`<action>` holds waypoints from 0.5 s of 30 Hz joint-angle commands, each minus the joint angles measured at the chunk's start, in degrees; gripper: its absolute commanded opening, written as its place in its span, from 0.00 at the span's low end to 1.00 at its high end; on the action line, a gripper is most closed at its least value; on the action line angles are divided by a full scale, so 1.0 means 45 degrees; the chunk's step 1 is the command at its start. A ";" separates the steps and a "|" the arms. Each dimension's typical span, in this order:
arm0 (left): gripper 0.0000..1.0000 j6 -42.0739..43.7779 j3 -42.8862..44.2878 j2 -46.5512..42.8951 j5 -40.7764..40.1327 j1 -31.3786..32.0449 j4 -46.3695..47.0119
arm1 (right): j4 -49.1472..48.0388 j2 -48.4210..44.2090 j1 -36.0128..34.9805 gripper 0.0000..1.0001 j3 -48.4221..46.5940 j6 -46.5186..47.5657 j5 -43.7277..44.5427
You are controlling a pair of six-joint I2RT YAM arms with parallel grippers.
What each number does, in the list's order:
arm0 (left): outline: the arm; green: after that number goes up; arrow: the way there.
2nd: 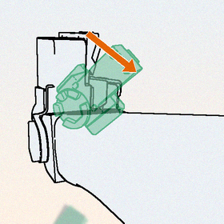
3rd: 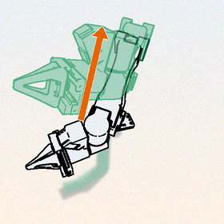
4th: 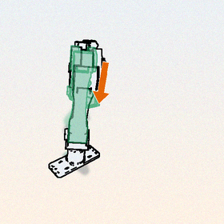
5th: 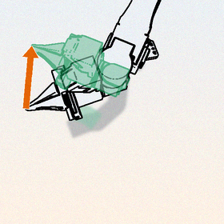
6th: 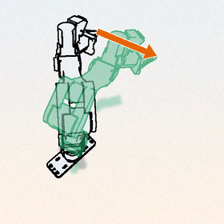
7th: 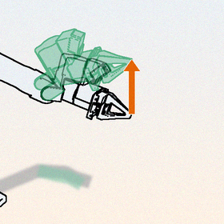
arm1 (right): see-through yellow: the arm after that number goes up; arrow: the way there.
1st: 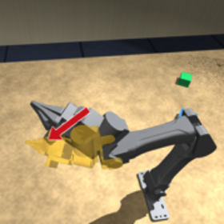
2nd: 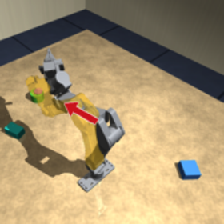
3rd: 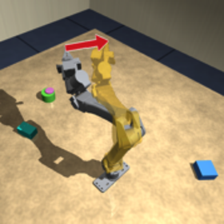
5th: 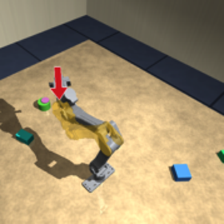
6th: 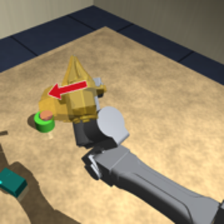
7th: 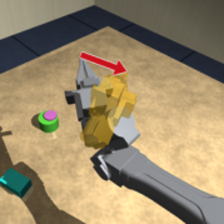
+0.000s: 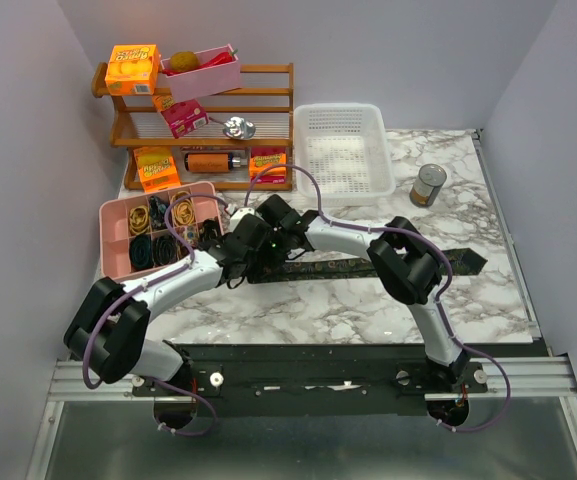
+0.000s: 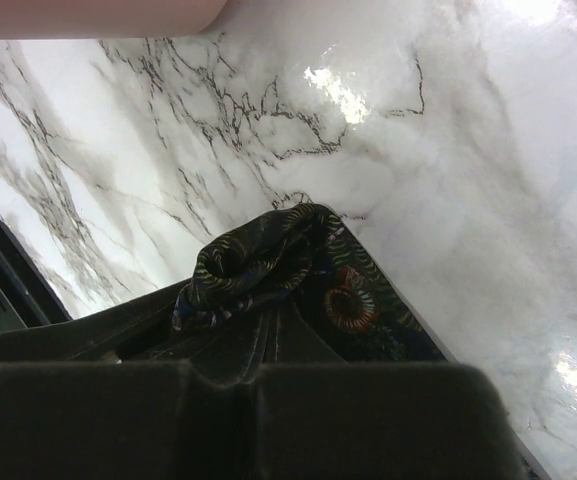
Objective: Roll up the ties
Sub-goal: Roll the tie at the center of the board.
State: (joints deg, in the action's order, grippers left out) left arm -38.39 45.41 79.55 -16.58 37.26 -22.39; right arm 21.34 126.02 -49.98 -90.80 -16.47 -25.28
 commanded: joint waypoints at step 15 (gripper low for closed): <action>0.00 0.0270 0.1062 0.0701 -0.1314 0.0627 -0.0666 | -0.0192 -0.0424 -0.0261 0.01 -0.0036 0.0105 -0.0594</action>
State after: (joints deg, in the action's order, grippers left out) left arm -39.44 48.01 81.71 -19.22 37.95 -24.32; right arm 21.02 126.02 -49.32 -90.80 -16.67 -25.69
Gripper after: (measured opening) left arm 0.024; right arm 0.008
